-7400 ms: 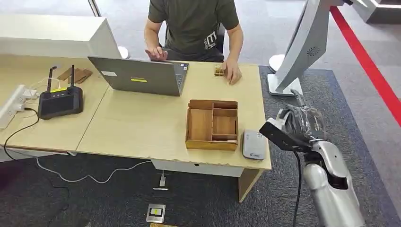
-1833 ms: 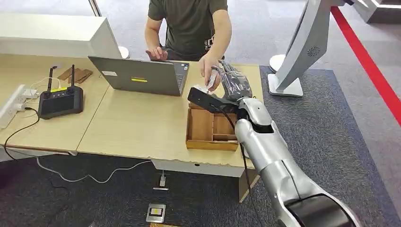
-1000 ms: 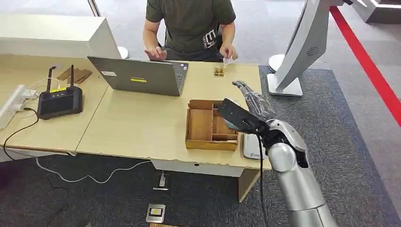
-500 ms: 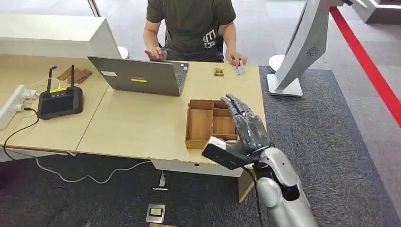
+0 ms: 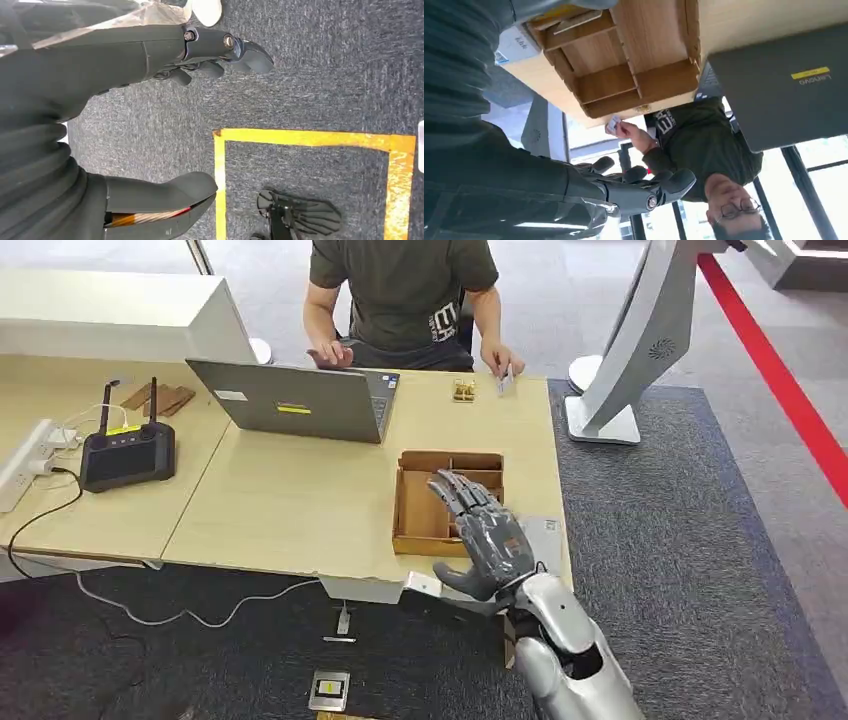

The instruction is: Pass the card to the sensor for recognition and then transmit it.

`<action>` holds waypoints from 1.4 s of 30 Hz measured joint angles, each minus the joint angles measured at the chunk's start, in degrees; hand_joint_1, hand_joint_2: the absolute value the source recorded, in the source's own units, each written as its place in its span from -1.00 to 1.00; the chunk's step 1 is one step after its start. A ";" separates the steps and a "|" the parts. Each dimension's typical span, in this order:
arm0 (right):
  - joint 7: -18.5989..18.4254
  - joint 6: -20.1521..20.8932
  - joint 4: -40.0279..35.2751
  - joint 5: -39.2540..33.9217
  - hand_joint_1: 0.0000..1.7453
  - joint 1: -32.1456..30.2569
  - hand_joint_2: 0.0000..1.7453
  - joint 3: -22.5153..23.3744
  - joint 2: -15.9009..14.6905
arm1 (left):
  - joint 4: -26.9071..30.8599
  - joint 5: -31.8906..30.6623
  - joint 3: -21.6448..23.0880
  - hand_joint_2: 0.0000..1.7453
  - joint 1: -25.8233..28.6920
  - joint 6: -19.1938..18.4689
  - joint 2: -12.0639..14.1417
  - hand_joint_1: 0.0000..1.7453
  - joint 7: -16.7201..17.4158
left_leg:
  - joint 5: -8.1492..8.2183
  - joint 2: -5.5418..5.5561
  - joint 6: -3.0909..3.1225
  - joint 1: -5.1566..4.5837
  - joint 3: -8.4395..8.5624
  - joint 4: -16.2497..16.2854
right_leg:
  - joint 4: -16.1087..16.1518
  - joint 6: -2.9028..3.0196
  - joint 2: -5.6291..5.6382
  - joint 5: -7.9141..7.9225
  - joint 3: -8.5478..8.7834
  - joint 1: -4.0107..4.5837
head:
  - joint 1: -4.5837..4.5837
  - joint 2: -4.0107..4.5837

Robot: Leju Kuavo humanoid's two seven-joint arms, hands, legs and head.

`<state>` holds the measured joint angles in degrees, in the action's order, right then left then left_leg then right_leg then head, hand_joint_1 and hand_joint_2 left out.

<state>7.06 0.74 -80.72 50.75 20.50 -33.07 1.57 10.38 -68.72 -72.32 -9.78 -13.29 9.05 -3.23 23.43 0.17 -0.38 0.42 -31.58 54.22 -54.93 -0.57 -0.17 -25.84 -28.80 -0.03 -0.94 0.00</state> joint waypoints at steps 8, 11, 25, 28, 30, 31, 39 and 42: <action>-1.68 0.78 5.72 0.86 -1.00 1.24 1.00 -1.13 0.66 | 0.00 -0.26 0.00 1.00 -0.02 -0.20 0.00 -1.00 0.13 | 0.00 0.00 0.00 0.00 0.00 0.00 | 0.00 0.00 0.00 0.00 0.01 0.00 | -0.02 0.00; -4.09 2.58 8.09 0.74 -1.00 1.96 1.00 -1.18 1.07 | -0.02 -0.37 0.00 1.00 -0.01 -0.28 0.00 -1.00 0.33 | 0.00 0.00 0.00 0.00 -0.01 0.00 | 0.00 0.00 0.00 0.00 0.01 0.00 | 0.00 0.00; -5.94 -2.78 19.69 5.86 -1.00 5.94 1.00 -1.49 3.24 | 0.00 -0.96 0.02 1.00 -0.03 -0.33 0.00 -1.00 0.22 | 0.00 0.00 0.00 0.00 -0.01 0.00 | -0.01 0.00 0.00 0.00 0.00 0.00 | 0.00 0.00; -5.77 -6.17 22.78 7.74 -1.00 6.88 1.00 -1.49 3.76 | 0.00 -1.38 0.02 1.00 -0.03 -0.44 0.00 -1.00 0.11 | 0.00 0.00 0.00 0.00 0.00 0.00 | -0.01 0.00 0.00 0.00 0.00 0.00 | 0.00 0.00; -5.75 -8.60 24.79 9.07 -1.00 7.56 1.00 -1.49 4.00 | 0.00 -1.57 0.02 1.00 -0.04 -0.61 0.00 -1.00 0.00 | 0.00 0.00 0.00 0.00 0.00 0.00 | -0.01 0.00 0.00 0.00 -0.01 0.00 | 0.00 0.00; -5.55 -9.90 25.87 9.48 -1.00 7.89 1.00 -1.44 4.11 | 0.00 -1.60 0.02 1.00 -0.03 -0.63 0.00 -1.00 -0.11 | 0.00 0.00 0.00 0.00 0.00 0.00 | -0.01 0.00 0.00 0.00 0.00 0.00 | 0.00 0.00; -3.89 -16.89 32.67 9.68 -1.00 9.17 1.00 -0.66 4.59 | 0.00 -2.18 0.04 1.00 -0.01 -1.11 0.04 -1.00 -0.83 | 0.00 0.00 0.00 0.00 0.00 0.00 | -0.01 0.00 0.00 0.00 0.00 0.00 | 0.00 0.00; -3.87 -17.60 34.32 10.12 -1.00 9.32 1.00 -0.44 4.92 | 0.00 -2.43 0.07 1.00 -0.01 -1.16 0.07 -1.00 -0.96 | 0.00 0.00 0.00 0.00 0.00 0.00 | -0.01 0.00 0.00 0.00 -0.01 0.00 | -0.02 0.00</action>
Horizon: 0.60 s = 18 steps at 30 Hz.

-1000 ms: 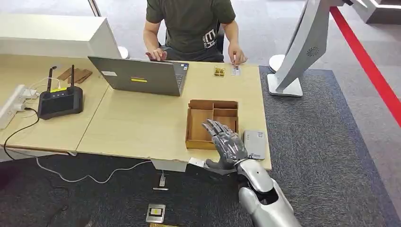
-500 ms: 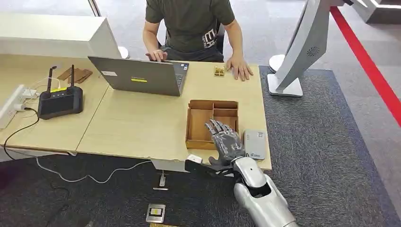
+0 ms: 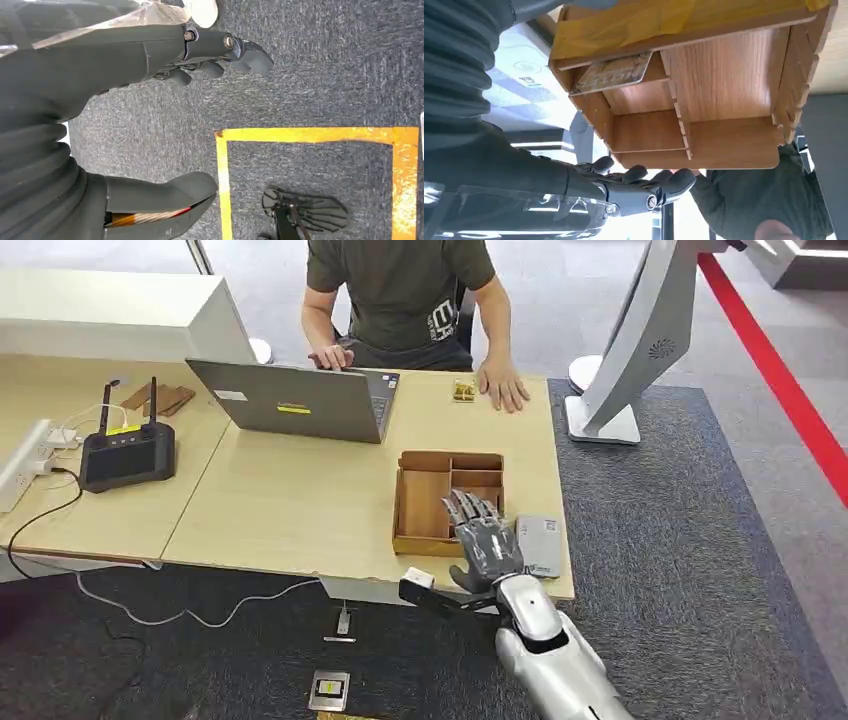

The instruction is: Pass the card to the sensor for recognition and then transmit it.

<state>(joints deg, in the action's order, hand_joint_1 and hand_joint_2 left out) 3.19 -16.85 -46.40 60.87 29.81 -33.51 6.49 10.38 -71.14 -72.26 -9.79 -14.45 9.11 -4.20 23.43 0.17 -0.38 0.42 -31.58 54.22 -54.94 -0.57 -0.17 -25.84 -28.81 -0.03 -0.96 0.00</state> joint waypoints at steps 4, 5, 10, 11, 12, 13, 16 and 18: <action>-0.02 -0.55 2.58 0.61 -1.00 0.82 1.00 0.07 0.31 | 0.00 -0.28 0.00 1.00 0.02 -0.07 0.02 -1.00 -0.22 | 0.00 0.00 0.00 0.00 0.00 0.00 | 0.00 0.00 0.00 0.00 0.00 0.00 | 0.02 0.00; -0.02 -0.61 3.15 0.63 -1.00 1.06 1.00 0.09 0.35 | 0.00 -0.35 0.02 1.00 0.02 -0.07 0.02 -1.00 -0.24 | 0.00 0.00 0.00 0.00 0.00 0.00 | 0.00 0.00 0.00 0.00 0.00 0.00 | 0.00 0.00; -0.13 -0.37 5.11 0.31 -1.00 2.03 1.00 0.48 0.48 | 0.00 -0.55 0.02 1.00 0.04 -0.33 0.15 -1.00 -0.50 | 0.00 0.00 0.00 0.00 0.00 0.00 | 0.00 0.00 0.00 0.00 0.00 0.00 | 0.00 0.00; -0.22 -0.37 5.40 0.31 -1.00 2.17 1.00 0.59 0.50 | 0.00 -0.59 0.02 1.00 0.04 -0.35 0.18 -1.00 -0.61 | 0.00 0.00 0.00 0.00 0.00 0.00 | 0.00 0.00 0.00 0.00 0.00 0.00 | 0.00 0.00; -0.28 -0.39 5.70 0.31 -1.00 2.32 1.00 0.68 0.50 | 0.00 -0.61 0.02 1.00 0.04 -0.46 0.20 -1.00 -0.70 | 0.00 0.00 0.00 0.00 0.00 0.00 | 0.00 0.00 0.00 0.00 0.00 0.00 | 0.00 0.00; -0.31 -0.41 5.99 0.33 -1.00 2.43 1.00 0.81 0.50 | 0.00 -0.72 0.02 1.00 0.04 -0.52 0.28 -1.00 -0.74 | 0.00 0.00 0.00 0.00 0.00 0.00 | 0.00 0.00 0.00 0.00 0.00 0.00 | 0.02 0.00; -0.63 -0.55 6.62 0.33 -1.00 2.68 1.00 1.11 0.61 | 0.00 -1.03 0.02 1.00 0.04 -0.68 0.39 -1.00 -0.83 | 0.00 0.00 0.00 0.00 0.00 0.00 | 0.00 0.00 0.00 0.00 0.00 0.00 | 0.00 0.00; -0.79 -0.57 6.82 0.35 -1.00 2.77 1.00 1.18 0.68 | 0.00 -1.24 0.02 1.00 0.03 -0.85 0.46 -1.00 -0.87 | 0.00 0.00 0.00 0.00 0.00 0.00 | 0.00 0.00 0.00 0.00 -0.01 0.00 | 0.00 0.00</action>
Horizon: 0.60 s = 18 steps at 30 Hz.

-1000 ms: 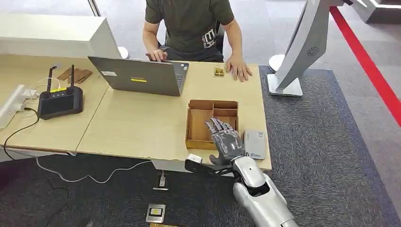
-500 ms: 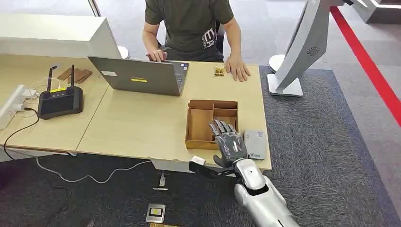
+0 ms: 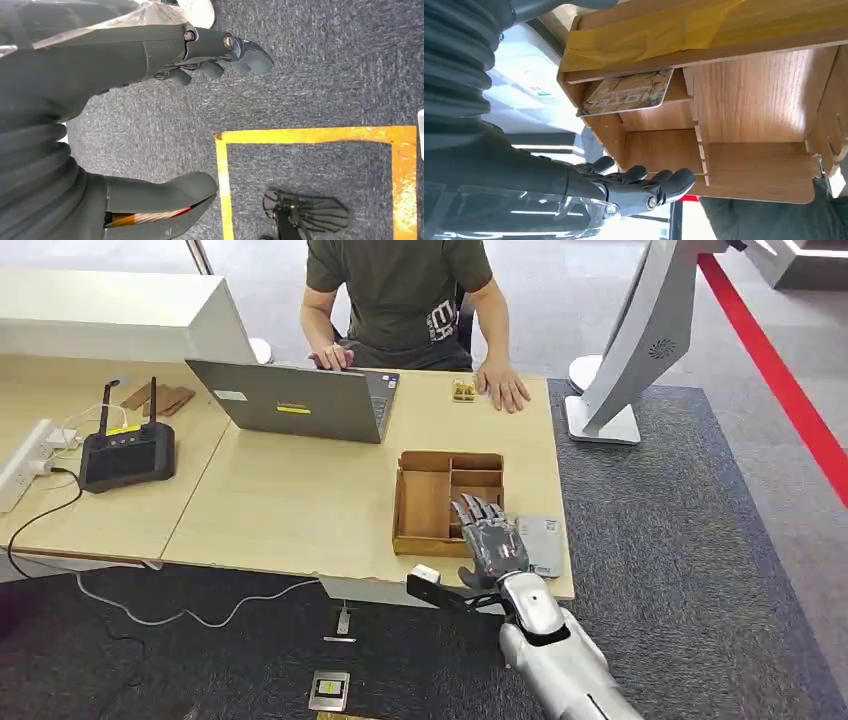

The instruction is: Pass the card to the sensor for recognition and then transmit it.

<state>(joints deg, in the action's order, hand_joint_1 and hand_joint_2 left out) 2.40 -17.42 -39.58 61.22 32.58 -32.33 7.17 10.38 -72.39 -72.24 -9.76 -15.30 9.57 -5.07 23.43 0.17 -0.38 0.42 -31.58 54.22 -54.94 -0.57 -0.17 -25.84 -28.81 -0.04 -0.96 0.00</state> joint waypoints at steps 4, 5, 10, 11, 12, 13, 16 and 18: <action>-0.17 0.02 0.26 0.07 -1.00 0.29 1.00 0.31 0.00 | 0.00 -0.13 0.00 1.00 0.03 -0.09 0.04 -1.00 0.00 | 0.00 0.00 0.00 0.00 0.00 0.00 | 0.00 0.00 0.00 0.00 0.01 0.00 | 0.02 0.00; -0.20 0.07 0.33 0.11 -1.00 0.41 1.00 0.31 0.02 | 0.00 -0.15 0.00 1.00 0.03 -0.09 0.04 -1.00 0.00 | 0.00 0.00 0.00 0.00 0.00 0.00 | 0.00 0.00 0.00 0.00 0.01 0.00 | 0.00 0.00; -0.52 -0.02 0.74 0.15 -1.00 0.87 1.00 0.37 0.28 | 0.00 -0.13 0.00 1.00 0.03 -0.09 0.04 -1.00 0.00 | 0.00 0.00 0.00 0.00 0.00 0.00 | 0.00 0.00 0.00 0.00 0.01 0.00 | 0.00 0.00; -0.52 -0.07 0.81 0.15 -1.00 0.93 1.00 0.39 0.33 | 0.00 -0.15 0.00 1.00 0.02 -0.09 0.04 -1.00 0.00 | 0.00 0.00 0.00 0.00 0.00 0.00 | 0.00 0.00 0.00 0.00 0.01 0.00 | 0.00 0.00; -0.52 -0.09 0.85 0.15 -1.00 0.99 1.00 0.42 0.33 | 0.00 -0.15 0.00 1.00 0.03 -0.09 0.04 -1.00 -0.02 | 0.00 0.00 0.00 0.00 0.00 0.00 | 0.00 0.00 0.00 0.00 0.01 0.00 | 0.02 0.00; -0.50 -0.11 1.01 0.15 -1.00 1.09 1.00 0.44 0.35 | 0.00 -0.15 0.00 1.00 0.03 -0.09 0.07 -1.00 -0.02 | 0.00 0.00 0.00 0.00 0.00 0.00 | 0.00 0.00 0.00 0.00 0.01 0.00 | 0.00 0.00; -0.52 -0.22 1.36 0.15 -1.00 1.24 1.00 0.83 0.63 | 0.00 -0.29 0.02 1.00 0.02 -0.11 0.13 -1.00 -0.09 | 0.00 0.00 0.00 0.00 0.00 0.00 | 0.00 0.00 0.00 0.00 0.00 0.00 | 0.00 0.00; -0.52 -0.22 1.44 0.13 -1.00 1.35 1.00 0.96 0.66 | 0.00 -0.35 0.02 1.00 0.03 -0.18 0.20 -1.00 -0.28 | 0.00 0.00 0.00 0.00 0.00 0.00 | 0.00 0.00 0.00 0.00 0.00 0.00 | 0.00 0.00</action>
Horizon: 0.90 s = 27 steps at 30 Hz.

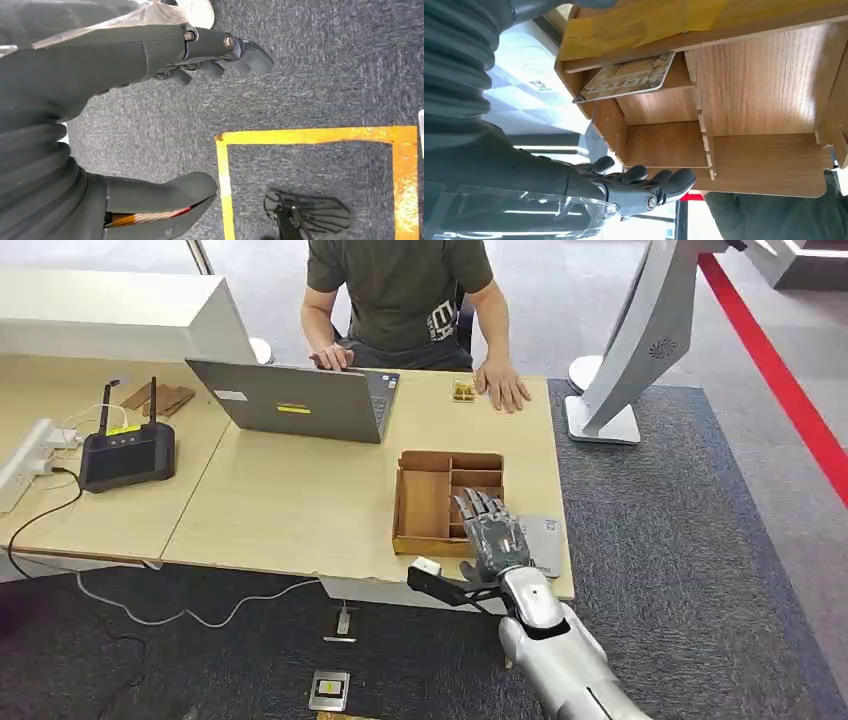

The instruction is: Pass the card to the sensor for recognition and then transmit it.

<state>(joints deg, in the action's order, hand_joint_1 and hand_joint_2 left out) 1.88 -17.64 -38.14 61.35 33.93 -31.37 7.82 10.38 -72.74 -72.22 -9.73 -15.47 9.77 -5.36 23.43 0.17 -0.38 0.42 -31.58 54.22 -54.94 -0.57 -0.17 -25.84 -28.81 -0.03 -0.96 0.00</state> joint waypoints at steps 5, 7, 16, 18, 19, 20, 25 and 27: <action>-0.02 -0.04 0.33 -0.07 -1.00 0.06 1.00 0.35 0.07 | 0.00 -0.37 0.00 1.00 0.00 -0.17 0.15 -1.00 -0.72 | 0.00 0.00 0.00 0.00 0.01 0.00 | 0.00 0.00 0.00 0.00 0.00 0.00 | 0.00 0.00; -0.20 -0.07 0.44 -0.07 -1.00 0.05 1.00 0.42 0.04 | 0.00 -0.46 0.02 1.00 0.00 -0.18 0.24 -1.00 -0.74 | 0.00 0.00 0.00 0.00 0.00 0.00 | 0.00 0.00 0.00 0.00 -0.01 0.00 | 0.02 0.00; -1.20 -0.50 0.94 -0.22 0.06 0.05 1.00 0.96 -0.33 | 0.00 -0.68 0.02 1.00 0.02 -0.24 0.31 -1.00 -0.74 | 0.00 0.00 0.00 0.00 0.01 0.00 | 0.00 0.00 0.00 0.00 -0.01 0.00 | 0.02 0.00; -1.20 -0.44 0.96 -0.59 1.00 0.03 1.00 1.23 -0.44 | 0.00 -0.79 0.02 1.00 0.04 -0.26 0.31 -1.00 -0.74 | 0.00 0.00 0.00 0.00 0.00 0.00 | 0.00 0.00 0.00 0.00 -0.02 0.00 | 0.02 0.00; -1.18 -0.42 0.98 -0.85 1.00 0.04 1.00 1.47 -0.44 | 0.00 -0.81 0.02 1.00 0.04 -0.24 0.31 -1.00 -0.74 | 0.00 0.00 0.00 0.00 0.01 0.00 | 0.00 0.00 0.00 0.00 -0.01 0.00 | 0.00 0.00; -1.14 -0.39 0.98 -1.05 1.00 0.03 1.00 1.66 -0.46 | 0.00 -0.83 0.02 1.00 0.04 -0.26 0.31 -1.00 -0.74 | 0.00 0.00 0.00 0.00 0.01 0.00 | 0.00 0.00 0.00 0.00 -0.01 0.00 | 0.02 0.00; -0.61 -0.39 0.98 -1.64 1.00 0.01 1.00 1.99 -0.59 | 0.00 -0.96 0.02 1.00 0.04 -0.26 0.31 -1.00 -0.76 | 0.00 0.00 0.00 0.00 0.01 0.00 | 0.00 0.00 0.00 0.00 -0.02 0.00 | 0.02 0.00; -0.52 -0.42 0.98 -1.68 1.00 0.00 1.00 2.19 -0.57 | 0.00 -0.96 0.02 1.00 0.04 -0.42 0.31 -1.00 -0.74 | 0.00 0.00 0.00 0.00 0.01 0.00 | 0.00 0.00 0.00 0.00 -0.01 0.00 | 0.00 0.00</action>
<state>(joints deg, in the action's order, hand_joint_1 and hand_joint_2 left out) 1.36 -18.05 -37.16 59.67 33.93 -29.18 7.26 10.38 -73.70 -72.19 -9.69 -15.89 10.08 -6.10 23.43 0.16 -0.38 0.43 -31.58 54.22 -54.94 -0.57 -0.17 -25.84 -28.82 -0.03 -0.96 0.00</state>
